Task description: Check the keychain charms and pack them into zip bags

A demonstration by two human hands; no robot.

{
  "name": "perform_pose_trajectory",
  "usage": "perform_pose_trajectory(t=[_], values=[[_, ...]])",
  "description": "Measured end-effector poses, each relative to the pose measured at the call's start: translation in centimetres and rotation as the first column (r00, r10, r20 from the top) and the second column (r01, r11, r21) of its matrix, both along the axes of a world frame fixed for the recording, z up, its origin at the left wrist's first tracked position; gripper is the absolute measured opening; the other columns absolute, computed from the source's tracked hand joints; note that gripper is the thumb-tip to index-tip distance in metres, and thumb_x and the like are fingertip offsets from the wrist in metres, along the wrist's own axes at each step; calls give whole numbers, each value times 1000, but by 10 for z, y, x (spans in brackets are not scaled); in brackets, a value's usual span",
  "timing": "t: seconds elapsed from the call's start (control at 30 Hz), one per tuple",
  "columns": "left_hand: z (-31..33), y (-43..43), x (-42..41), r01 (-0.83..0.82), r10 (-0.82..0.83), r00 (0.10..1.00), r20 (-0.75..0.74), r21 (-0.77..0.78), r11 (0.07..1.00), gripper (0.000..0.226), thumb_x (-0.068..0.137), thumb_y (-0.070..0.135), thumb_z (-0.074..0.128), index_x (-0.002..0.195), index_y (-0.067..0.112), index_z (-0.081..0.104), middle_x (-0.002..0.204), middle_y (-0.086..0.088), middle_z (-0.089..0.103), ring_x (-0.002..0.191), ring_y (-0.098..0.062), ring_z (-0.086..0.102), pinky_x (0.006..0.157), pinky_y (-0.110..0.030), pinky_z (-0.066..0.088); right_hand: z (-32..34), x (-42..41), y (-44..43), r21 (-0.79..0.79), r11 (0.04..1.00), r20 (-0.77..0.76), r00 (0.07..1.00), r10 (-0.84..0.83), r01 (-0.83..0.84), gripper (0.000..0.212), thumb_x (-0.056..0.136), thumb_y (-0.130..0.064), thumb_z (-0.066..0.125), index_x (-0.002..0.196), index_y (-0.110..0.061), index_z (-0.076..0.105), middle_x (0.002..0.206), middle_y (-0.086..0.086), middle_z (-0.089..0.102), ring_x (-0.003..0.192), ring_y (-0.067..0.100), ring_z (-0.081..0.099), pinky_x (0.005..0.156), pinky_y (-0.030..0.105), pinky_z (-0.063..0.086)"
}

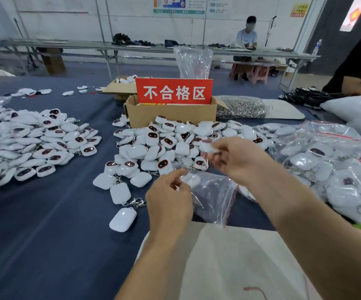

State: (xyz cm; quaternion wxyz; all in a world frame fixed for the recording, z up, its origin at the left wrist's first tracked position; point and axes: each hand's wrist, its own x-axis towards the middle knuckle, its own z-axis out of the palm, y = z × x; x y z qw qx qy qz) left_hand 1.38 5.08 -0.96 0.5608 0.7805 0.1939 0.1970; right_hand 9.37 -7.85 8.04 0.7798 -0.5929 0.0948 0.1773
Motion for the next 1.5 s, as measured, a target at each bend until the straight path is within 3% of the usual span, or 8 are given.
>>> perform_pose_trajectory(t=[0.13,0.23,0.33,0.4,0.47,0.73,0.97,1.5], values=[[-2,5,1,46,-45,998,-45,25,999,40,92,18,60,125,37,71,100,17,64,93,-3,62,90,-30,55,63,75,47,136,990,60,998,34,-42,28,102,-7,57,126,5,50,116,32,62,94,40,73,60,38,64],[-2,11,0,45,-39,998,-48,123,991,42,92,20,57,130,34,67,114,15,63,107,-8,60,98,-34,52,47,87,77,-249,966,136,985,102,-66,22,95,-2,58,117,1,56,112,18,65,87,30,75,64,38,64],[-3,16,2,43,-30,997,-70,198,979,45,91,22,59,134,34,65,121,11,65,116,-13,57,103,-35,48,-8,74,76,-888,456,271,878,395,69,16,92,-3,53,104,-5,63,109,12,66,91,27,67,73,34,60],[-3,16,2,74,-50,994,-96,262,962,41,92,23,57,130,35,68,117,10,68,114,-18,59,99,-39,49,-45,66,64,-982,60,175,753,634,178,42,91,-5,51,132,-8,57,130,13,62,110,31,62,88,38,56],[-3,15,3,100,-75,992,-100,272,957,40,91,22,56,126,36,69,112,7,70,110,-22,60,96,-41,50,-69,59,56,-954,-97,116,648,753,283,55,92,-5,53,146,-9,46,144,13,51,121,32,55,98,40,51],[-6,14,5,52,-29,996,-79,310,949,43,90,23,63,132,33,68,124,2,70,117,-20,59,95,-32,46,-64,38,34,-876,248,481,704,523,414,16,93,-4,57,100,-14,67,97,7,69,89,29,65,69,33,49],[6,-7,-6,56,-92,972,218,167,984,32,91,26,68,120,38,73,104,23,69,99,2,60,92,-15,45,-44,-49,-24,-257,941,436,895,-92,222,17,100,-6,52,86,-11,60,70,6,64,63,20,66,54,29,52],[19,-34,-12,525,-476,851,223,-340,780,31,72,15,72,101,24,83,90,-22,75,77,-27,64,84,-48,55,-64,-96,-53,103,992,212,972,-98,77,29,96,-3,56,81,-9,80,71,10,66,52,17,52,47,21,43]])
